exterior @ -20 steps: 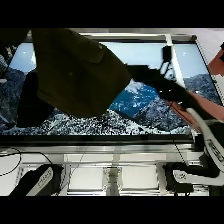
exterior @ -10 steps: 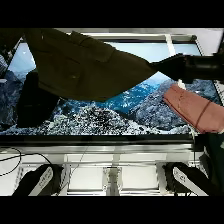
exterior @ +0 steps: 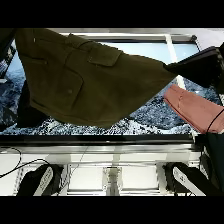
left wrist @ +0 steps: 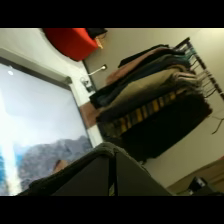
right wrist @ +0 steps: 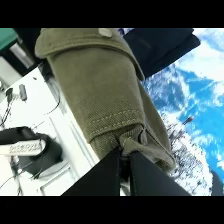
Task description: Fold the clothes and pants, and hang the long-sleeved shirts on hangers.
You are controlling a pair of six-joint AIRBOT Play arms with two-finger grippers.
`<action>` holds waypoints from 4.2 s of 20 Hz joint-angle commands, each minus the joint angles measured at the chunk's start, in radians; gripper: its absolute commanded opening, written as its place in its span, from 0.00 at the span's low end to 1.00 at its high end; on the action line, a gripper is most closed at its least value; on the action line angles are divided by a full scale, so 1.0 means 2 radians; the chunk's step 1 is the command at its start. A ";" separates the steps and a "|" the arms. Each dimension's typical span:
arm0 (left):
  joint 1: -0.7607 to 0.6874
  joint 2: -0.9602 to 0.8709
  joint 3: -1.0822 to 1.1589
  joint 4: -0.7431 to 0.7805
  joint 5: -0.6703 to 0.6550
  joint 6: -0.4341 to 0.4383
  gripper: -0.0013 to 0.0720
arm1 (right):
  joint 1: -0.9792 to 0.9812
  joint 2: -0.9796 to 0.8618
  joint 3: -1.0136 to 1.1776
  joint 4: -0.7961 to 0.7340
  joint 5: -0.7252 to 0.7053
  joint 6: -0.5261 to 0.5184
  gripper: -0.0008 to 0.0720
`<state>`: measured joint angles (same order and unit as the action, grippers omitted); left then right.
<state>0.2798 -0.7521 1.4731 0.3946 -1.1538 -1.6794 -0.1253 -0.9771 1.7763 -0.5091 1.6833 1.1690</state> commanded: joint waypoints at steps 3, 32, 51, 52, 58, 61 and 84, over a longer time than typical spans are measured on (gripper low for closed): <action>0.000 0.005 -0.024 0.119 -0.031 -0.053 0.05 | 0.000 -0.012 0.020 -0.043 0.055 0.039 0.05; -0.317 -0.014 -0.275 0.166 0.668 0.359 0.05 | 0.094 -0.246 0.159 -0.268 -0.203 -0.031 0.05; -0.343 -0.007 -0.366 0.028 0.584 0.097 0.05 | 0.094 -0.124 0.059 -0.245 0.077 0.043 0.04; -0.328 -0.029 -0.385 0.029 0.603 0.097 0.05 | 0.094 -0.148 0.036 -0.262 0.077 0.043 0.04; -0.300 -0.132 -0.406 0.218 0.739 0.110 0.05 | 0.094 -0.261 -0.029 -0.339 -0.121 0.026 0.05; -0.300 -0.165 -0.394 0.332 0.774 0.110 0.05 | 0.094 -0.278 -0.029 -0.342 -0.232 0.024 0.05; -0.246 -0.075 -0.377 0.630 0.098 0.303 0.07 | 0.171 -0.256 -0.300 -0.257 -0.168 0.009 0.39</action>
<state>-0.2119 -0.9199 0.7185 1.6703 -0.8078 -1.1004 0.2016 -1.4910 1.1942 -1.0382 1.3041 1.1641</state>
